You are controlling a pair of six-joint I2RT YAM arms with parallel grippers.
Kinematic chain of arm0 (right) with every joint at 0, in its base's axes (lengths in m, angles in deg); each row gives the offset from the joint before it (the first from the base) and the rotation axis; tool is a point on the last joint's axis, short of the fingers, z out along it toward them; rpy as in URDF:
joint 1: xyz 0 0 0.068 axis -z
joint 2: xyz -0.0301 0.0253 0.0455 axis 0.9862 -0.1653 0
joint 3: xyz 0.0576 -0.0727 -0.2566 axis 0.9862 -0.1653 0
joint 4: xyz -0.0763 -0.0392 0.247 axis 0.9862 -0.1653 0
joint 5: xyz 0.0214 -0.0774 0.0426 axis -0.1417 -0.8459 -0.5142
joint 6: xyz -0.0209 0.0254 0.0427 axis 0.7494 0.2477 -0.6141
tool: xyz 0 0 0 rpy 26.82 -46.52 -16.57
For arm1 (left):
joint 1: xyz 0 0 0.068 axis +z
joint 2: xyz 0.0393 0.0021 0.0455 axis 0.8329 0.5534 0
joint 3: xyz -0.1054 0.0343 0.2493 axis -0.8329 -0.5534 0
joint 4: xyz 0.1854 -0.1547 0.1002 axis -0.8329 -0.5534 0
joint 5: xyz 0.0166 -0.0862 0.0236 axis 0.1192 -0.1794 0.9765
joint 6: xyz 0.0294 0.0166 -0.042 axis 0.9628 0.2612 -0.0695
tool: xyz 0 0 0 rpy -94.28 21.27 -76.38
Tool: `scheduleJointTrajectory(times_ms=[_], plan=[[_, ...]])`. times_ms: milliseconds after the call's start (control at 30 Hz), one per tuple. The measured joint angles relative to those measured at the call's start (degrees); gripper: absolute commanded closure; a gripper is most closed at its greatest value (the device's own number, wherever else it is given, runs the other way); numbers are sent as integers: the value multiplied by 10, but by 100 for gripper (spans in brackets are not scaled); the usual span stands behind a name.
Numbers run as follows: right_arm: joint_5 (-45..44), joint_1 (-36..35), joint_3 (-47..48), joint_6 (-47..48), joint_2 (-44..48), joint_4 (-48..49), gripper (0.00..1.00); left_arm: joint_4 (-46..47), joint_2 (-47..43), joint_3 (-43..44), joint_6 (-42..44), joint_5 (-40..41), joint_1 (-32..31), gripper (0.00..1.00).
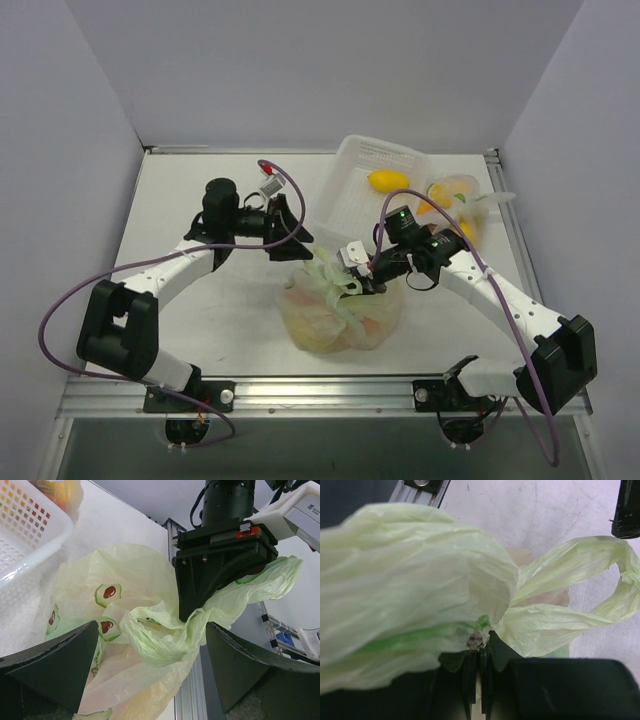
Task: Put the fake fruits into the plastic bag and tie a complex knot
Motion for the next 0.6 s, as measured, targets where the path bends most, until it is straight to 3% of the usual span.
scheduleJointTrajectory(times_ms=[233,333,367,400,433,500,600], plan=[[-8,-1,1,26,0,-14,100,1,8,3,3,-31,-16,3],[-9,-1,2,28,0,-16,100,3,9,3,1,-46,-27,42],[-10,-1,2,28,1,-17,100,5,11,3,1,-51,-28,63],[-11,0,2,28,1,-17,100,6,13,4,-2,-55,-28,78],[-12,0,2,28,1,-18,100,7,16,6,-1,-58,-26,87],[-13,3,2,24,1,-18,100,8,22,12,-3,-64,-17,100],[-18,12,2,-7,1,-9,100,8,25,25,-10,-67,8,100]])
